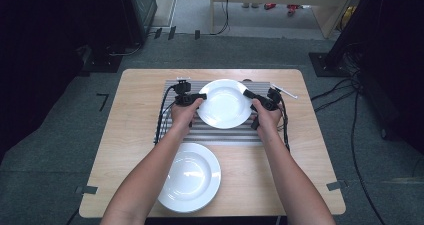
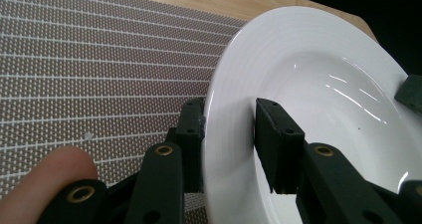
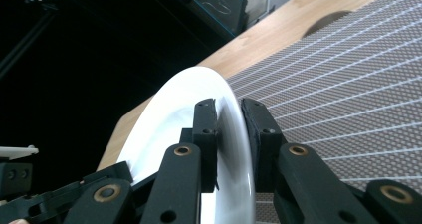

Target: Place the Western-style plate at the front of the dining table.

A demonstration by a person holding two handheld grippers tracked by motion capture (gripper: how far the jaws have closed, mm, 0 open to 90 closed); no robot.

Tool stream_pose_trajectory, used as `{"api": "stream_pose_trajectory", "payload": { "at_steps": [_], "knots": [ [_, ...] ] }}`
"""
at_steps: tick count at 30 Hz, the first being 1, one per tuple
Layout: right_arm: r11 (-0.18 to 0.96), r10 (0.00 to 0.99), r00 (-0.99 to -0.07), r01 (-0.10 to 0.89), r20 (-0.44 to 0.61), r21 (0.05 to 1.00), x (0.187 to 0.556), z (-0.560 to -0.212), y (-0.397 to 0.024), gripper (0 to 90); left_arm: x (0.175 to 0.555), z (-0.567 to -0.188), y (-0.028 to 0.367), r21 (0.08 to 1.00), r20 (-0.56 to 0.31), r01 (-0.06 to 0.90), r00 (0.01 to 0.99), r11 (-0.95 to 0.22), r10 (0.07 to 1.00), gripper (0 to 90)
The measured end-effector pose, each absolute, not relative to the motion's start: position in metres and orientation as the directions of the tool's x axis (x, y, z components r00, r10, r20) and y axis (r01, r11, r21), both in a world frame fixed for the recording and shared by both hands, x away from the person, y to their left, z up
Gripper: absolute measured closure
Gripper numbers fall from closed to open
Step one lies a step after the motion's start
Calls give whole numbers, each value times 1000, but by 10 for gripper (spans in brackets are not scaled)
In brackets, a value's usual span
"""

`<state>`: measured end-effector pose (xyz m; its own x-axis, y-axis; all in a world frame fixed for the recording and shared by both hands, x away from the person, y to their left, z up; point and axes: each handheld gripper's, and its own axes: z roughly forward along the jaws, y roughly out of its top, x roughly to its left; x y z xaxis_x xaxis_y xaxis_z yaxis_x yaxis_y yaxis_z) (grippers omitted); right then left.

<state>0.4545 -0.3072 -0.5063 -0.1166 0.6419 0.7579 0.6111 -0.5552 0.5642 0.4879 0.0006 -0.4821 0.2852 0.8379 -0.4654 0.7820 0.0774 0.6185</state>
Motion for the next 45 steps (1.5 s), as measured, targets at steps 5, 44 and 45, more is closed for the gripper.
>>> {"api": "stream_pose_trajectory", "payload": {
  "at_steps": [5, 44, 45],
  "knots": [
    [-572, 654, -81, 598, 752, 561, 458, -512, -302, 787, 492, -488, 0, 607, -461, 790, 261, 87, 848, 657],
    [-358, 833, -157, 578, 530, 733, 461, -512, -282, 513, 489, -480, 10, 615, -452, 785, 269, 78, 850, 433],
    [-357, 838, -154, 572, 524, 739, 460, -508, -283, 482, 488, -477, 12, 620, -450, 781, 276, 74, 850, 408]
  ]
}}
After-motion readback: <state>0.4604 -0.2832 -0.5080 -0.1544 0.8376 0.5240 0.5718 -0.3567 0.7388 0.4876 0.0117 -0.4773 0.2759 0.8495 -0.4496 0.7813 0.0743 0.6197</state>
